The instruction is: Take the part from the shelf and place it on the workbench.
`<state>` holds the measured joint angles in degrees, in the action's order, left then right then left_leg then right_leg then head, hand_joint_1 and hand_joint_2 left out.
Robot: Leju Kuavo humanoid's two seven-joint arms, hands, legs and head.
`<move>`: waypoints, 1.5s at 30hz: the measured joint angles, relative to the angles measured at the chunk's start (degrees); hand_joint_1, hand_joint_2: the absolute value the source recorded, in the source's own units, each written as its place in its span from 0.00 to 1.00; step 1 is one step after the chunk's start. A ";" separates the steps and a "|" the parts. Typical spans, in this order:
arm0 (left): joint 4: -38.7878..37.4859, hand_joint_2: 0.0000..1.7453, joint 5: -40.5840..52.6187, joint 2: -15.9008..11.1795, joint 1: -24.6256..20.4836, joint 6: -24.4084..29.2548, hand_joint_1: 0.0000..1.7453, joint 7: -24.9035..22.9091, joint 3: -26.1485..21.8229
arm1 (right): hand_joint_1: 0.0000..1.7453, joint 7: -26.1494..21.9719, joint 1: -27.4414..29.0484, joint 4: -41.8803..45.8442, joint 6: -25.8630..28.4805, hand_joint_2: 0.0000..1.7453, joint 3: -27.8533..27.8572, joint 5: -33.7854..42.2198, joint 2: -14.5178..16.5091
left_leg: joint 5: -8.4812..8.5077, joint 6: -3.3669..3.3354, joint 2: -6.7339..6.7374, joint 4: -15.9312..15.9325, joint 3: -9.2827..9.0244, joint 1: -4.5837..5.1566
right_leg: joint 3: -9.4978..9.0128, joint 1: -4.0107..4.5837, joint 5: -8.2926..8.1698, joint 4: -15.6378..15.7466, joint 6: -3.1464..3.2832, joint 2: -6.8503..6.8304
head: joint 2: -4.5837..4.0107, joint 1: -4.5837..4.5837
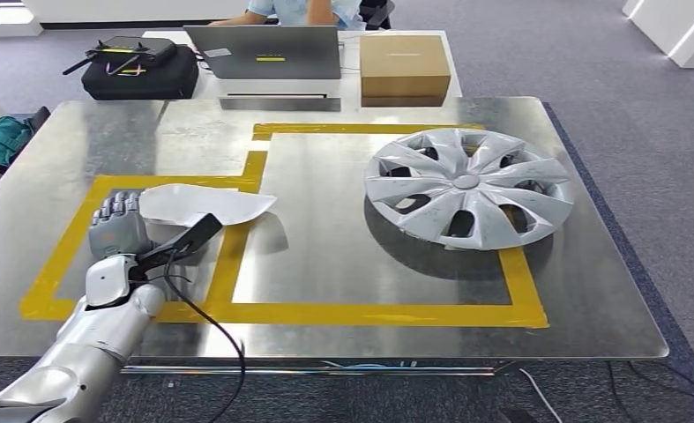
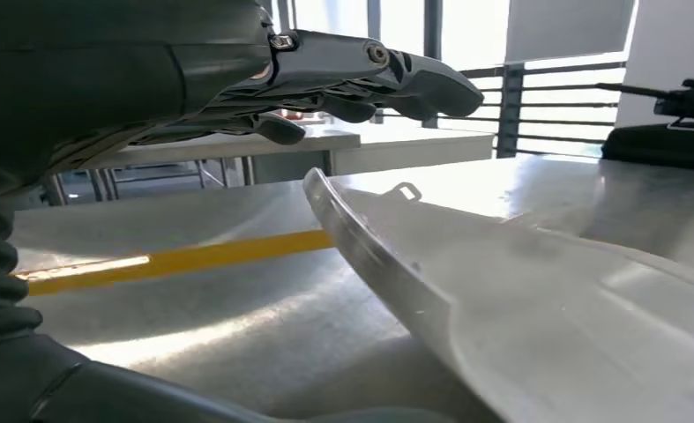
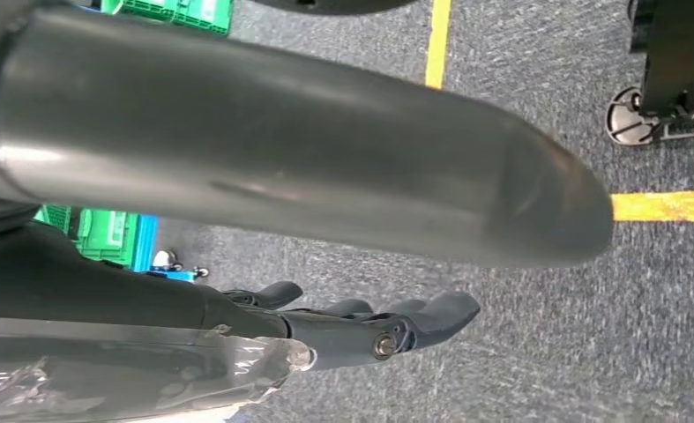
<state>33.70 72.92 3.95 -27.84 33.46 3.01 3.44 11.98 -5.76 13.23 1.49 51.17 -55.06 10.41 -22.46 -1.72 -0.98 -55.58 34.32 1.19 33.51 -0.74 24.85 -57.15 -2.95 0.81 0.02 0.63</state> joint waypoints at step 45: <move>39.77 0.00 -34.63 8.43 28.12 6.56 0.00 33.07 -16.30 | 0.00 -0.07 2.51 -0.17 0.83 0.00 3.80 2.15 0.34 | 2.34 1.16 0.53 -0.12 1.57 0.10 | -6.46 0.72 4.95 0.80 0.80 -0.57 | 0.01 -0.35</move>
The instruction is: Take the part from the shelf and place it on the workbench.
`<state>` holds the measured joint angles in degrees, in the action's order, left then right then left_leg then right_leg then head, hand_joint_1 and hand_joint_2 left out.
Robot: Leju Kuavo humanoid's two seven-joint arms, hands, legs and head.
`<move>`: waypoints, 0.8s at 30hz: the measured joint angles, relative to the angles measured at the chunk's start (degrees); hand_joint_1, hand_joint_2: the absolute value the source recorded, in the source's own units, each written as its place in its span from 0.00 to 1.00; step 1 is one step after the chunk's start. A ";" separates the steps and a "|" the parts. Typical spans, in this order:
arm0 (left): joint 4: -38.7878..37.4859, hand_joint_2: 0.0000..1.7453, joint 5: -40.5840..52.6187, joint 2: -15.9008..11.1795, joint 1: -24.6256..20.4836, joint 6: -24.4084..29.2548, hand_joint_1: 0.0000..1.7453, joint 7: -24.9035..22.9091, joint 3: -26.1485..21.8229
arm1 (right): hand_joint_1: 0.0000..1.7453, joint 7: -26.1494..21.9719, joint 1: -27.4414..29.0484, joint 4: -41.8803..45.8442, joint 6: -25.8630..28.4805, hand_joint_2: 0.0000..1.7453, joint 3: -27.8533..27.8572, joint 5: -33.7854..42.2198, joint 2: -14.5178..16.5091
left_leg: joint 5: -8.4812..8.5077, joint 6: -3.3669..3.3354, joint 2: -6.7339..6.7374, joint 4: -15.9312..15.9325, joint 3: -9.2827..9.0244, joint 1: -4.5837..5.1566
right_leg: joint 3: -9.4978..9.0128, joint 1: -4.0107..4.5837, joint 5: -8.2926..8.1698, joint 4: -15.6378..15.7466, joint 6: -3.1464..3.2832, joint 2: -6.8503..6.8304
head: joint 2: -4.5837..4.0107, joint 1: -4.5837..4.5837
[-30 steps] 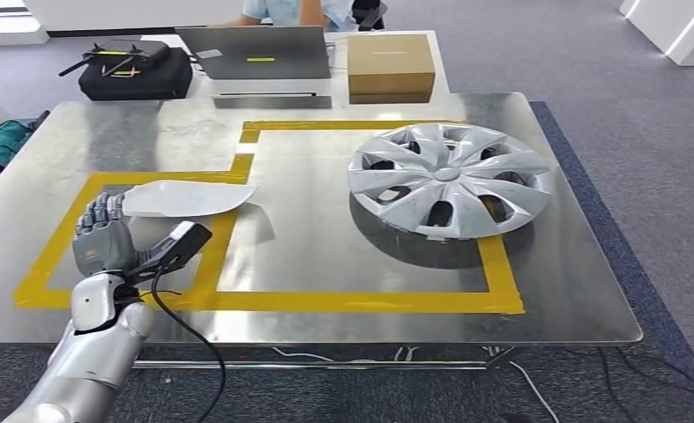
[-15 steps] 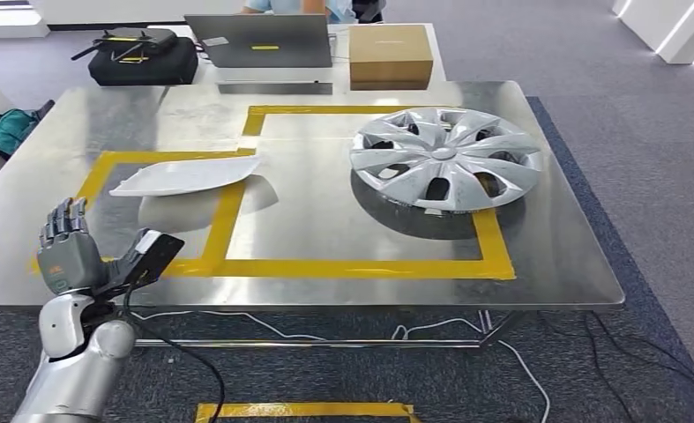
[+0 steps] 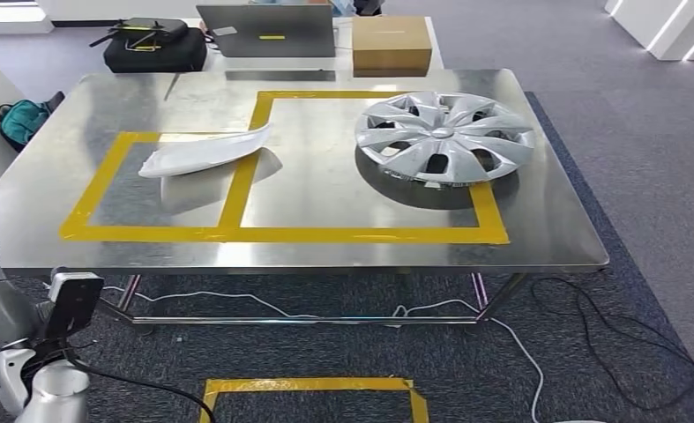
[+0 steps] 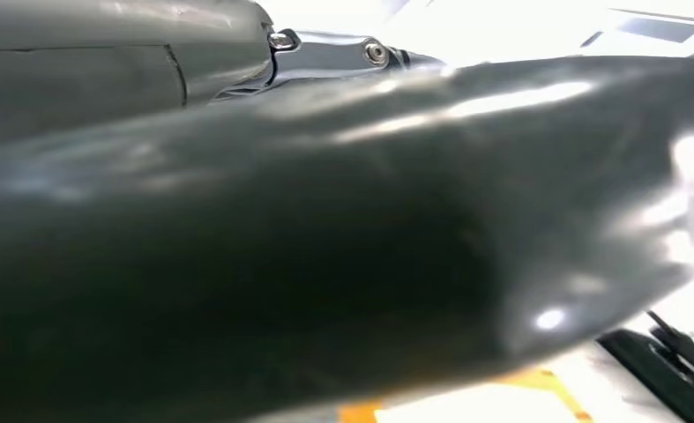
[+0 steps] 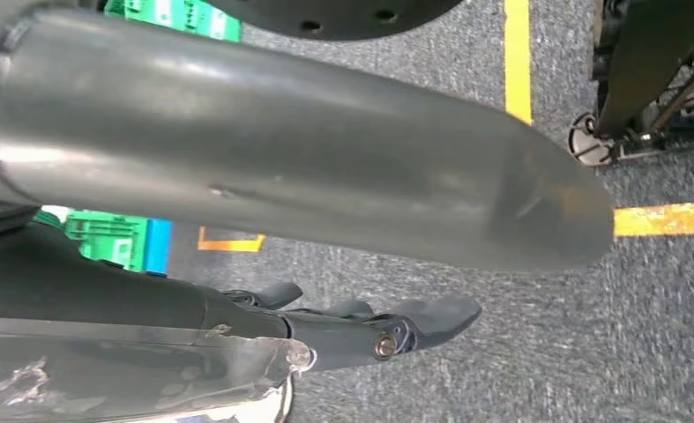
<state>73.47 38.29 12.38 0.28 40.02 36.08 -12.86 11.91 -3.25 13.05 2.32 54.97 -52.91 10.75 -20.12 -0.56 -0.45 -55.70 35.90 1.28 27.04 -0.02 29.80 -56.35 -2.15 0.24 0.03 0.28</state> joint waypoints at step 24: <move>-6.22 0.00 -21.57 0.49 3.19 -8.95 0.00 1.09 -12.50 | 0.00 -0.01 0.43 0.53 -0.20 0.00 3.07 0.31 0.74 | -2.59 -0.65 -2.06 1.10 -2.48 -0.74 | 10.81 -0.03 2.60 -17.12 -0.36 -0.14 | -0.01 -0.37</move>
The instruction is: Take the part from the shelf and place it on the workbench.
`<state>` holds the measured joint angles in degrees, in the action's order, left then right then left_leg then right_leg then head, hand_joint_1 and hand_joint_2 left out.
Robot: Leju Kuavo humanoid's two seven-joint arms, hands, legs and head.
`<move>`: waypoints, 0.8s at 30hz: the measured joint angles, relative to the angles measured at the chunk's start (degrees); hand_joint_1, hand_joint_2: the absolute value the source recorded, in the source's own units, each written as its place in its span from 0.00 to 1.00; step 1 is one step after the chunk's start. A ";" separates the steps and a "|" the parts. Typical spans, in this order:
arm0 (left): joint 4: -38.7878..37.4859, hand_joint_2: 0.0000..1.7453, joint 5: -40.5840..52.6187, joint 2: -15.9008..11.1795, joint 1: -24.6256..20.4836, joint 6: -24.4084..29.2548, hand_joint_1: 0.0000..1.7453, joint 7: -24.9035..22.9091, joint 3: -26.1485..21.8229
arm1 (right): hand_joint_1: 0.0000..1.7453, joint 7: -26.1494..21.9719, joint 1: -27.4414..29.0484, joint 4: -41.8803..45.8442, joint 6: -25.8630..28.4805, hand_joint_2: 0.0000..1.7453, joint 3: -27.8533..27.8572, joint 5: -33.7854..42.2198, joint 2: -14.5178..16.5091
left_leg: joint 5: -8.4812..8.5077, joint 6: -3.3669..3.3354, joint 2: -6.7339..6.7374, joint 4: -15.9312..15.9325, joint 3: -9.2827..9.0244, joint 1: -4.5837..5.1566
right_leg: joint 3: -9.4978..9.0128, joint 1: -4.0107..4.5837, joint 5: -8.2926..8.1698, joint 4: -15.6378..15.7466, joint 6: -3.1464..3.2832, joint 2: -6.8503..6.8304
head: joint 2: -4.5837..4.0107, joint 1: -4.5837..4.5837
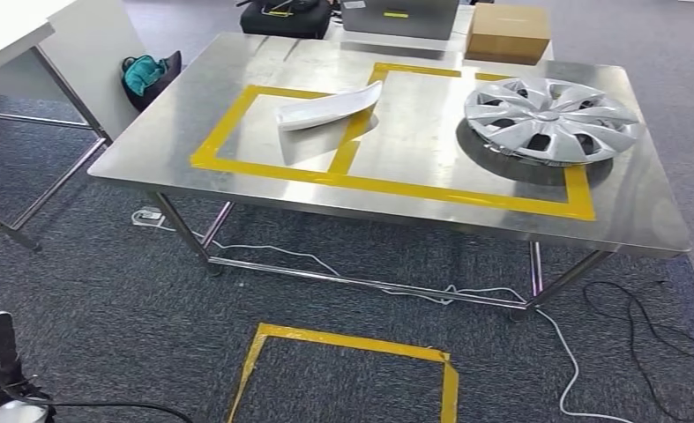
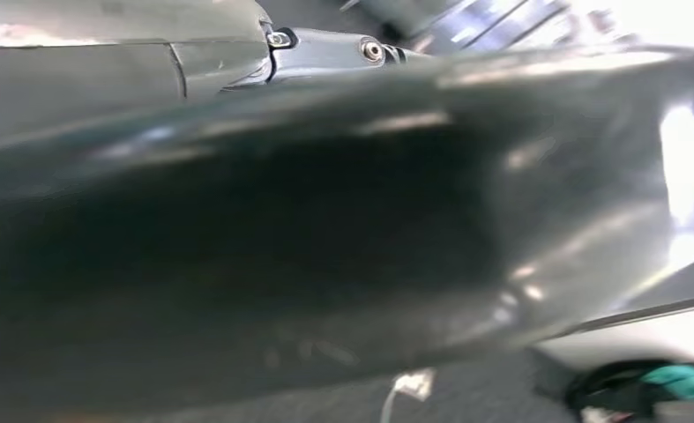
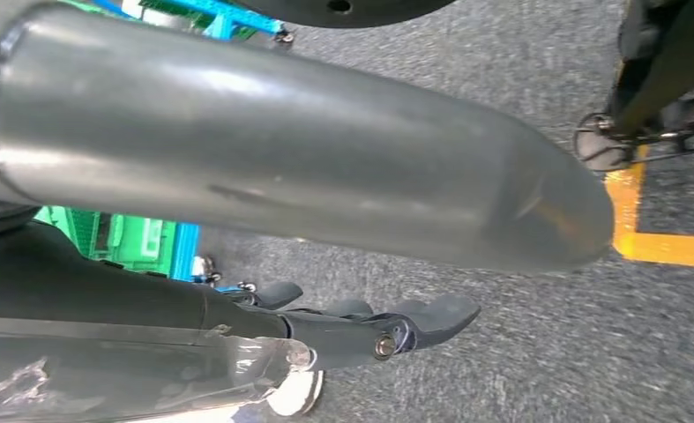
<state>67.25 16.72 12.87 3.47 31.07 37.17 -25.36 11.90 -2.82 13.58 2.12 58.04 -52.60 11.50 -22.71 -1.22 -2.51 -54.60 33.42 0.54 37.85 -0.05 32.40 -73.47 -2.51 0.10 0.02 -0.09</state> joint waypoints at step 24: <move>-49.81 0.00 -2.73 -4.34 -2.57 -27.20 0.00 -9.82 -20.69 | 0.00 -0.05 -1.88 0.75 -2.63 0.00 2.49 1.28 0.23 | -5.28 2.15 5.31 -0.62 -5.64 -1.68 | -4.66 -0.98 -7.05 15.24 -0.91 -6.62 | 0.00 -0.39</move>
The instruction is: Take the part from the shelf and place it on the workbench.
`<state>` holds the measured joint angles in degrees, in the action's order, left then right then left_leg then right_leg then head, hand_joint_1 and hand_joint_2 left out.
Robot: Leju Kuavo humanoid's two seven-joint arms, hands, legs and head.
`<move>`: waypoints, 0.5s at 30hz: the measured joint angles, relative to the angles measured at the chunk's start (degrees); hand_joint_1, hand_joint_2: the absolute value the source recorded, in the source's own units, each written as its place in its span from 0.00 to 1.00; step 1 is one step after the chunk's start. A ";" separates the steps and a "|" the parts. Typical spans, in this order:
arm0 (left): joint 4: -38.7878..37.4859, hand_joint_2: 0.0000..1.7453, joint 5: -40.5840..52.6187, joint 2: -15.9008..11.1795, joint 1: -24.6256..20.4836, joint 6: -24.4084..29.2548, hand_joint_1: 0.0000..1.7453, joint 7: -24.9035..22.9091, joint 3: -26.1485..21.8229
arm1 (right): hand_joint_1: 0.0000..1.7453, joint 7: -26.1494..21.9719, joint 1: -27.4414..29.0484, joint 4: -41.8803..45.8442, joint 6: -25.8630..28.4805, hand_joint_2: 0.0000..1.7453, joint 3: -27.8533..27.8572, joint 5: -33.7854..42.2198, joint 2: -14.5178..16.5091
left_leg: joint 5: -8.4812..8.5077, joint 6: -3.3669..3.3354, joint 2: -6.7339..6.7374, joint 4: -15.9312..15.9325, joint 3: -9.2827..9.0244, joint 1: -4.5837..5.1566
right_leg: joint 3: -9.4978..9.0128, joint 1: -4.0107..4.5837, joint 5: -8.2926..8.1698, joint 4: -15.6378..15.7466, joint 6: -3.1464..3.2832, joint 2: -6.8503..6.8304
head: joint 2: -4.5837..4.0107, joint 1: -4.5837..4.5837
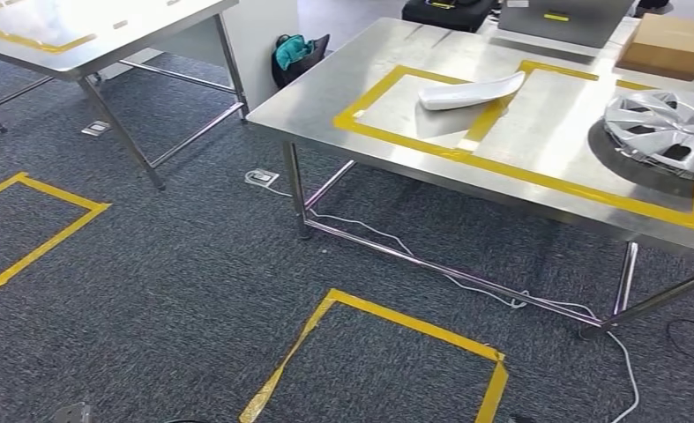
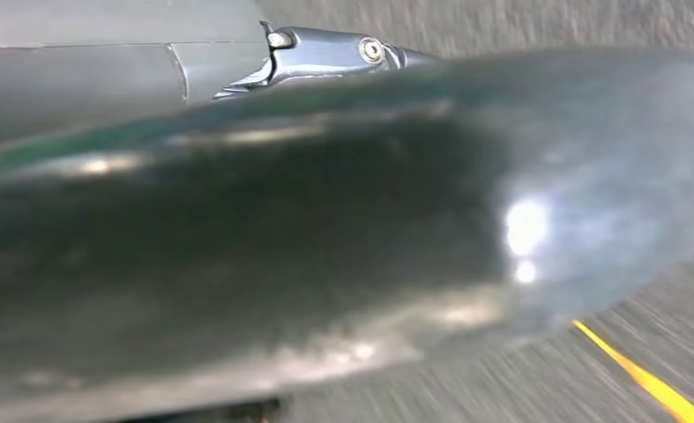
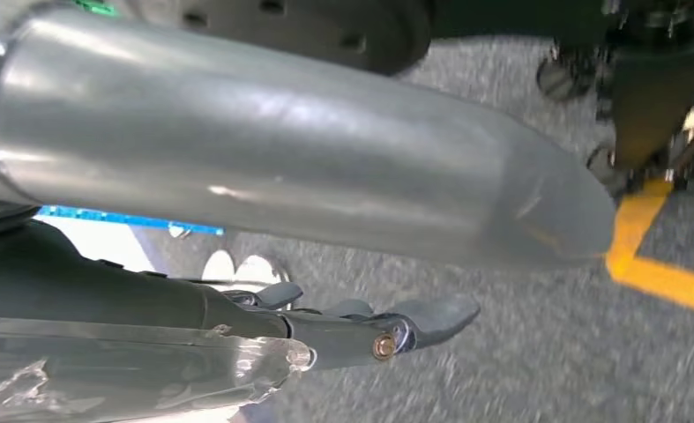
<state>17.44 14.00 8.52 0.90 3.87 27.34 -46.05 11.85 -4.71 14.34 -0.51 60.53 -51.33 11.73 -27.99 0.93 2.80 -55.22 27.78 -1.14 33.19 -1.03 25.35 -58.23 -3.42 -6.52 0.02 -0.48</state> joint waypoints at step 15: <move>-0.30 0.00 -4.05 -0.36 -0.84 -13.15 0.00 6.45 -8.30 | 0.00 0.38 -3.06 4.99 -2.50 0.00 2.17 5.08 0.73 | 2.38 0.17 -9.11 -1.12 3.75 0.95 | -2.83 0.61 1.34 1.10 2.41 8.96 | 0.00 0.12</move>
<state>17.15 9.95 8.16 0.06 -9.28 33.79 -54.35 12.23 -7.76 19.33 -3.02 62.70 -46.25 12.46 -25.61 1.10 -6.32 -56.34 31.53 -0.19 30.36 -0.42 26.69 -57.12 -1.02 2.43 0.02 -0.35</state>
